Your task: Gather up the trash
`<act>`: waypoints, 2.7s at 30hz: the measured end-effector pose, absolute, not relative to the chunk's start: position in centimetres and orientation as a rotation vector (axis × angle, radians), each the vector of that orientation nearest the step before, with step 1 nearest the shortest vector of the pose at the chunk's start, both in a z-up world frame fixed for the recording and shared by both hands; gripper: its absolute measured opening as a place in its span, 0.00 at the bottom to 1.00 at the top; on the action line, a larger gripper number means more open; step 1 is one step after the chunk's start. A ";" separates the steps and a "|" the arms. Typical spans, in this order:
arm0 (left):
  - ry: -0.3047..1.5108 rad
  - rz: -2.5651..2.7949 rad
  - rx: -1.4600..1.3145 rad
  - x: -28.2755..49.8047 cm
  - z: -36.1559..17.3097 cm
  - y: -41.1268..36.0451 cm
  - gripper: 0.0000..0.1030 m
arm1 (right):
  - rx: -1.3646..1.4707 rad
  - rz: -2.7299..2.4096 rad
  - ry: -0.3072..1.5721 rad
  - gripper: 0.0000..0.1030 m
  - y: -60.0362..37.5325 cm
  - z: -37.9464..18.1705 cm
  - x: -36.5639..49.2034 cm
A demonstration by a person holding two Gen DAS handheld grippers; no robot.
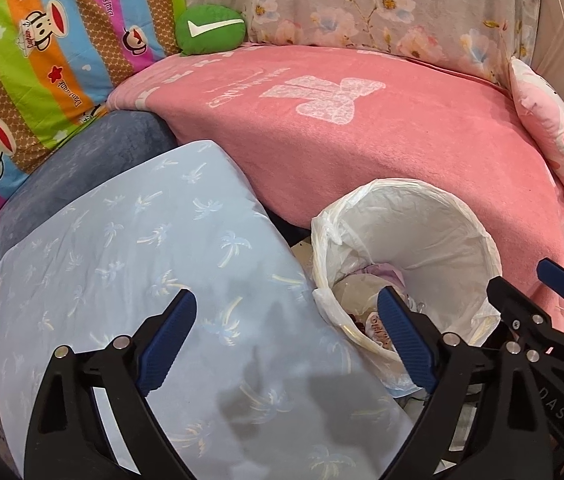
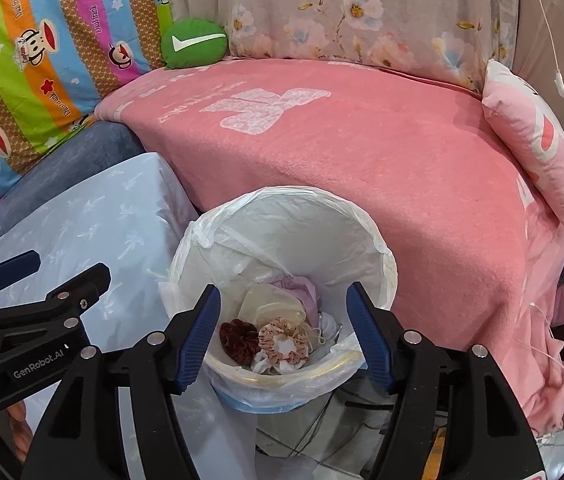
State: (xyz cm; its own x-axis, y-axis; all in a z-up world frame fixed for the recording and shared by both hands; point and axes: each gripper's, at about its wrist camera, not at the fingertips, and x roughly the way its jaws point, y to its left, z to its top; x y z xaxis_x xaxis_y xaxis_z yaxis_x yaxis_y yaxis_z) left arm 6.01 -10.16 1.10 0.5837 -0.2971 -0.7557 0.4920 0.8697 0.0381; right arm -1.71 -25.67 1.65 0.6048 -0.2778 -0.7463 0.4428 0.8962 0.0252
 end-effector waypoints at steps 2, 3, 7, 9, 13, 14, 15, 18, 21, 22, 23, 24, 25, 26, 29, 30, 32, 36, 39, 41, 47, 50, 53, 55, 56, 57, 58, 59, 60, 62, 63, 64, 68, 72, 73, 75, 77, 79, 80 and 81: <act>0.827 -0.460 0.257 5.9 1.0 -10.1 0.86 | 0.216 -0.427 0.820 0.66 -25.7 1.6 -1.8; 0.829 -0.456 0.257 5.9 0.9 -10.1 0.86 | 0.214 -0.433 0.818 0.68 -25.7 1.6 -1.9; 0.836 -0.443 0.257 5.8 0.6 -10.0 0.86 | 0.203 -0.436 0.818 0.80 -25.6 1.4 -2.1; 0.834 -0.436 0.258 5.7 0.6 -10.0 0.86 | 0.187 -0.438 0.816 0.82 -25.4 1.3 -2.2; 0.831 -0.425 0.262 5.5 0.5 -9.9 0.86 | 0.173 -0.445 0.817 0.82 -25.2 1.2 -2.5; 0.831 -0.423 0.262 5.4 0.5 -9.9 0.86 | 0.173 -0.445 0.817 0.82 -25.2 1.2 -2.6; 0.830 -0.423 0.264 5.4 0.5 -9.9 0.86 | 0.171 -0.446 0.819 0.83 -25.2 1.2 -2.6; 0.830 -0.420 0.267 5.3 0.4 -10.0 0.86 | 0.165 -0.453 0.820 0.84 -25.1 1.1 -2.8; 0.833 -0.413 0.270 5.2 0.4 -9.9 0.87 | 0.168 -0.457 0.814 0.84 -25.1 1.2 -3.0; 0.833 -0.410 0.271 5.2 0.3 -9.9 0.87 | 0.169 -0.458 0.813 0.85 -25.1 1.2 -3.0; 0.833 -0.406 0.270 5.2 0.3 -9.9 0.87 | 0.169 -0.459 0.813 0.85 -25.1 1.2 -3.1; 0.833 -0.404 0.269 5.2 0.3 -9.8 0.88 | 0.170 -0.457 0.812 0.86 -25.1 1.2 -3.1; 0.835 -0.400 0.269 5.1 0.2 -9.8 0.88 | 0.168 -0.458 0.815 0.93 -25.1 1.2 -3.0; 0.836 -0.397 0.268 5.1 0.2 -9.7 0.89 | 0.166 -0.457 0.813 0.95 -25.1 1.2 -3.1; 0.833 -0.387 0.270 4.9 0.1 -9.6 0.91 | 0.159 -0.460 0.810 0.95 -25.0 1.2 -3.2; 0.834 -0.387 0.270 4.9 0.1 -9.6 0.91 | 0.157 -0.461 0.812 0.95 -24.8 1.1 -3.2; 0.836 -0.387 0.271 4.9 0.0 -9.6 0.91 | 0.153 -0.461 0.816 0.95 -24.7 1.1 -3.2; 0.828 -0.379 0.275 4.7 0.0 -9.6 0.91 | 0.153 -0.469 0.808 0.95 -24.7 1.1 -3.4; 0.830 -0.378 0.275 4.6 -0.1 -9.6 0.91 | 0.151 -0.476 0.810 0.95 -24.7 1.0 -3.5; 0.831 -0.380 0.274 4.6 -0.1 -9.6 0.91 | 0.146 -0.486 0.815 0.95 -24.8 1.0 -3.5; 0.829 -0.377 0.279 4.4 -0.1 -9.6 0.91 | 0.153 -0.494 0.821 0.95 -25.0 0.8 -3.7; 0.828 -0.375 0.262 4.2 0.1 -9.4 0.91 | 0.154 -0.494 0.822 0.95 -25.0 0.8 -3.7; 0.831 -0.370 0.265 4.2 0.0 -9.4 0.92 | 0.145 -0.490 0.834 0.95 -24.8 0.7 -3.7; 0.829 -0.366 0.268 4.1 -0.1 -9.4 0.92 | 0.140 -0.487 0.836 0.95 -24.7 0.6 -3.9; 0.830 -0.364 0.268 4.1 -0.1 -9.4 0.92 | 0.142 -0.486 0.836 0.95 -24.6 0.6 -4.0; 0.832 -0.362 0.267 4.1 -0.1 -9.4 0.92 | 0.144 -0.487 0.836 0.95 -24.7 0.6 -4.0; 0.833 -0.362 0.266 4.1 -0.1 -9.3 0.92 | 0.142 -0.489 0.837 0.95 -24.6 0.6 -4.0; 0.832 -0.361 0.264 4.0 -0.1 -9.3 0.92 | 0.141 -0.490 0.837 0.95 -24.6 0.6 -4.1; 0.832 -0.357 0.264 4.0 -0.2 -9.2 0.92 | 0.142 -0.490 0.836 0.95 -24.5 0.6 -4.0; 0.833 -0.355 0.263 3.9 -0.2 -9.2 0.92 | 0.140 -0.489 0.835 0.95 -24.5 0.6 -4.1; 0.833 -0.356 0.263 3.9 -0.2 -9.2 0.92 | 0.139 -0.490 0.834 0.95 -24.4 0.7 -4.1; 0.831 -0.354 0.264 3.9 -0.2 -9.2 0.92 | 0.140 -0.491 0.833 0.95 -24.4 0.7 -4.1; 0.827 -0.353 0.269 3.7 -0.2 -9.2 0.92 | 0.139 -0.492 0.833 0.95 -24.4 0.7 -4.2; 0.826 -0.353 0.269 3.6 -0.2 -9.2 0.92 | 0.144 -0.495 0.830 0.95 -24.5 0.8 -4.3; 0.828 -0.350 0.268 3.6 -0.2 -9.2 0.92 | 0.144 -0.496 0.829 0.95 -24.5 0.8 -4.4; 0.831 -0.347 0.265 3.6 -0.2 -9.2 0.92 | 0.144 -0.500 0.829 0.95 -24.5 0.8 -4.5; 0.830 -0.347 0.267 3.5 -0.2 -9.2 0.92 | 0.146 -0.502 0.828 0.95 -24.5 0.9 -4.5; 0.829 -0.349 0.272 3.4 -0.2 -9.2 0.92 | 0.147 -0.503 0.828 0.95 -24.6 0.8 -4.6; 0.828 -0.350 0.273 3.3 -0.2 -9.2 0.92 | 0.147 -0.503 0.828 0.95 -24.6 0.8 -4.5; 0.827 -0.350 0.274 3.3 -0.2 -9.3 0.92 | 0.146 -0.503 0.828 0.95 -24.6 0.8 -4.5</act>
State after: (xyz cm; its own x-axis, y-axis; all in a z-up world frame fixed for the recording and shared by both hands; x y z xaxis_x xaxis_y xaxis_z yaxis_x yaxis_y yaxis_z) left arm 3.27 -9.27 -0.23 0.6254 -0.1952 -0.7555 0.4058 0.9083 0.1012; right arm -4.54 -24.58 0.84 0.5670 -0.3704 -0.7357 0.4817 0.8736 -0.0685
